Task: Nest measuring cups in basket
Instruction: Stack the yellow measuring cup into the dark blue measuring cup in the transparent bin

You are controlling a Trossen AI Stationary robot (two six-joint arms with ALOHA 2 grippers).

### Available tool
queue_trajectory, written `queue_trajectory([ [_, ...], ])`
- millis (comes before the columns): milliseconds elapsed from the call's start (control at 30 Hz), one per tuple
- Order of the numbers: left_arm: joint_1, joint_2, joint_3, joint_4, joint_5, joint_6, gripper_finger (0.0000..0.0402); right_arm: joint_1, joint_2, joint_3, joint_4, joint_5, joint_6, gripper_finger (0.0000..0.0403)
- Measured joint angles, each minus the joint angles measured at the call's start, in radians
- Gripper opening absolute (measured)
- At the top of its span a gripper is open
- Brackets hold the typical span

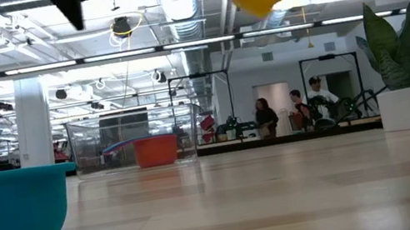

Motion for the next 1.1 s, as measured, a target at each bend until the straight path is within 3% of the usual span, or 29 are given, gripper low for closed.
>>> queue_trajectory([
  [167,-0.065,-0.08,0.0,-0.018,-0.104,-0.091,0.0,-0.171,0.106,0.169,0.16,-0.003,-0.298,0.0007],
  [300,-0.123,-0.123,-0.001,-0.02,-0.162,-0.176,0.0,-0.288,0.233,0.355,0.171,-0.018,-0.499,0.0007],
  [500,-0.209,-0.132,-0.023,-0.008,-0.222,-0.296,0.0,-0.429,0.474,0.651,0.082,-0.167,-0.707,0.0007],
  [633,-0.258,-0.138,-0.108,0.009,-0.238,-0.411,0.0,-0.478,0.643,0.844,-0.049,-0.284,-0.805,0.0006],
  [933,-0.321,-0.152,-0.248,0.186,-0.28,-0.631,0.0,-0.511,0.954,1.212,-0.282,-0.377,-0.984,0.0006],
  [1100,-0.321,-0.15,-0.283,0.302,-0.338,-0.678,0.0,-0.512,0.989,1.198,-0.279,-0.38,-1.015,0.0006],
])
